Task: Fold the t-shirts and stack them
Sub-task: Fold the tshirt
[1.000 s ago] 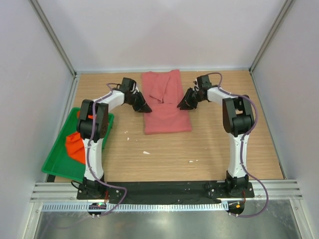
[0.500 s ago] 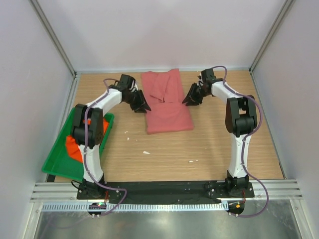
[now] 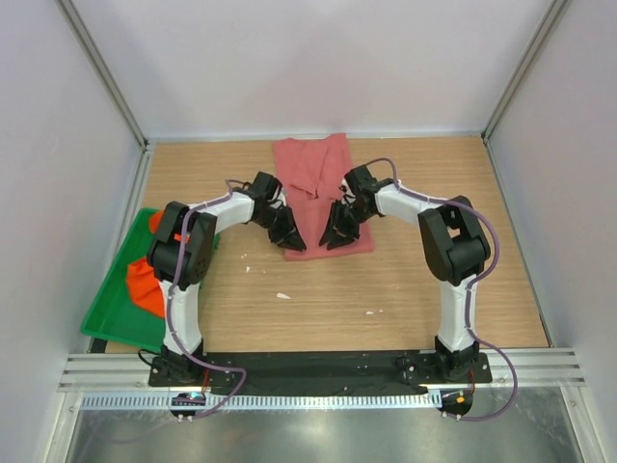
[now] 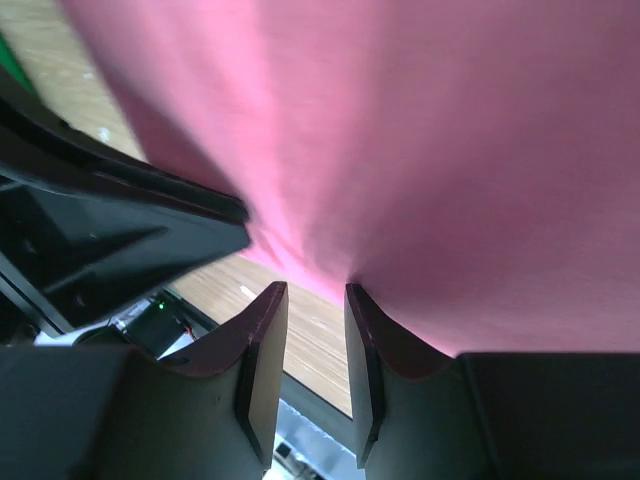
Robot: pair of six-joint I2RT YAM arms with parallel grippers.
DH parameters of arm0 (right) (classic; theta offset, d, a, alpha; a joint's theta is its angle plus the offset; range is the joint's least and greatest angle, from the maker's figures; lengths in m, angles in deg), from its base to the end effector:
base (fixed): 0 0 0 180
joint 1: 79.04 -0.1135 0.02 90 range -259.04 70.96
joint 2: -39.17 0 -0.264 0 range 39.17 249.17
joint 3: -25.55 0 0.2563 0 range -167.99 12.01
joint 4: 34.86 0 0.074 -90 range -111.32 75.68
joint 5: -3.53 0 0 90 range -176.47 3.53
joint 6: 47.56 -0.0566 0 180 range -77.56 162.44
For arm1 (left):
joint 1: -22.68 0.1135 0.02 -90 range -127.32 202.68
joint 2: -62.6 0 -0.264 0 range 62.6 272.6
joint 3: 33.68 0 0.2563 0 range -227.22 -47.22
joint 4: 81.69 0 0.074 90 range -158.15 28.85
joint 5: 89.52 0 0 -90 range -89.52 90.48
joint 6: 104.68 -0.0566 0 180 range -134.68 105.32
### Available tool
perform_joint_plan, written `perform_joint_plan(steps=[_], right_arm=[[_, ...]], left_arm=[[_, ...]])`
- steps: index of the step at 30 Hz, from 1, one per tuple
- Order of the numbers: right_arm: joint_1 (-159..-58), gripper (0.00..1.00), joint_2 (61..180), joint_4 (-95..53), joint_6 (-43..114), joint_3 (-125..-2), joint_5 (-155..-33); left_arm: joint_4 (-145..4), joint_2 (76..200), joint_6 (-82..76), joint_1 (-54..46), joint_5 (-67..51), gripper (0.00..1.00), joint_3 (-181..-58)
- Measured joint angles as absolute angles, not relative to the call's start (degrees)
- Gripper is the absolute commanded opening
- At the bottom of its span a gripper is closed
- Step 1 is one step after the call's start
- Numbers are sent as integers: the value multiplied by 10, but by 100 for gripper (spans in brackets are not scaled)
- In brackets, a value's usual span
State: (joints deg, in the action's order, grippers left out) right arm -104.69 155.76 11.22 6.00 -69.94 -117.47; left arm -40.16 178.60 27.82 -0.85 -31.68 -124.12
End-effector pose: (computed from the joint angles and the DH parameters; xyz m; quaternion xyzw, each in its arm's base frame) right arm 0.3703 0.2102 0.1444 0.0362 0.9454 0.3227 0.0282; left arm 0.3679 -0.1931 0.1279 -0.1009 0.9379 -0.3316 0.0121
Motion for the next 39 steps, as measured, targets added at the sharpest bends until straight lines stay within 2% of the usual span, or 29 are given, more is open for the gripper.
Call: perform_joint_plan(steps=[9, 19, 25, 27, 30, 34, 39], right_arm=[[-1009, 34, 1554, 84, 48, -629, -1183], [-925, 34, 1486, 77, 75, -549, -1181], [-879, 33, 1464, 99, 110, -513, -1172], [-878, 33, 1455, 113, 122, -513, -1163], [-880, 31, 1428, 133, 133, -514, -1154], [-899, 31, 1390, 152, 134, -541, -1148], [-958, 29, 1386, 114, 102, -557, -1173]], left_arm=[[-450, 1773, 288, -2, -332, 17, -1169], [-464, 1745, 280, 2, -335, 17, -1126], [-446, 1722, 264, 2, -321, 30, -1115], [-430, 1706, 257, 2, -311, 31, -1110], [-405, 1673, 253, 2, -302, 30, -1104], [-400, 1647, 254, 2, -302, 23, -1103], [-403, 1647, 258, 2, -301, 20, -1070]])
